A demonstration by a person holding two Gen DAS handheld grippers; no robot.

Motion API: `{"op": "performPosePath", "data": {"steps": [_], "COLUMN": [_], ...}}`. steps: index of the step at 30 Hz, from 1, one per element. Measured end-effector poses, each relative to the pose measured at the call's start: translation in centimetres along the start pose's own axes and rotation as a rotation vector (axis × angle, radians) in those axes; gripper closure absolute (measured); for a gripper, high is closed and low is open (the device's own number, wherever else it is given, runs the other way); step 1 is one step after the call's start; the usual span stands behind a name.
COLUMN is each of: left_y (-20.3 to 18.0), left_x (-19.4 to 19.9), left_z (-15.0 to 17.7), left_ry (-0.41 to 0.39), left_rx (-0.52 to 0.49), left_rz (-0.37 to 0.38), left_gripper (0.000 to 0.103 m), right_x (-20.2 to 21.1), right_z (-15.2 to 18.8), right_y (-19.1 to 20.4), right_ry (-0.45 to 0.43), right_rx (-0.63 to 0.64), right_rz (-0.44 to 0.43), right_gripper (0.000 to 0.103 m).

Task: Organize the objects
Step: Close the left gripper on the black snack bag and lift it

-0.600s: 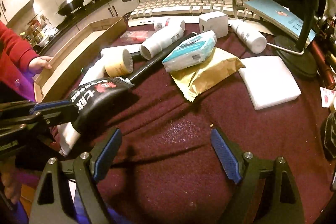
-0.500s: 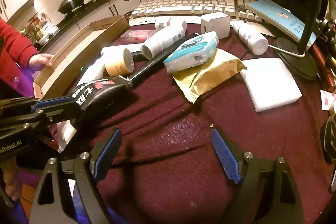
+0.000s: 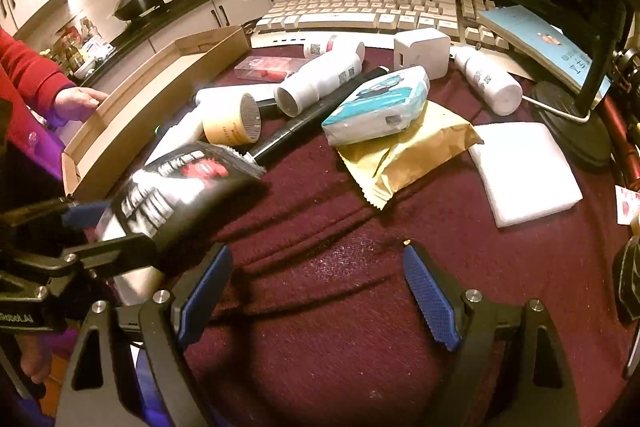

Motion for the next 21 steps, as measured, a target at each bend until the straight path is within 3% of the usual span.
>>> {"op": "performPosePath", "data": {"steps": [6, 12, 14, 18, 21], "left_y": [-2.0, -2.8, -2.8, -2.8, -2.4], "left_x": [1.0, -0.7, -0.9, -1.0, -0.6], "left_z": [-1.7, -0.7, -0.9, -0.5, -0.3], "left_ry": [-0.132, -0.071, -0.072, -0.059, -0.061], "left_rx": [-0.151, -0.185, -0.188, -0.191, -0.132], "left_rz": [-0.019, 0.009, -0.006, -0.008, 0.064], "left_gripper": [0.034, 0.048, 0.062, 0.065, 0.072], "right_x": [-0.1, -0.1, -0.2, -0.2, -0.1], "right_z": [-0.1, -0.1, -0.1, -0.1, 0.1], "right_y": [0.1, 0.2, 0.3, 0.3, 0.0], "right_ry": [0.006, 0.005, 0.007, 0.012, 0.016], "right_rx": [0.007, 0.005, 0.008, 0.009, 0.004], "right_rz": [0.011, 0.014, 0.019, 0.022, 0.021], "right_gripper": [0.016, 0.016, 0.016, 0.016, 0.016]}}
Point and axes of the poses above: each gripper's, at about its wrist camera, not at the fingertips, and x roughly against the way its jaws point, y to its left, z to its underside, the point moved 9 cm from there along -x, roughly the way its jaws point, and after that the axes turned 4 degrees about x, right-handed, at the moved point
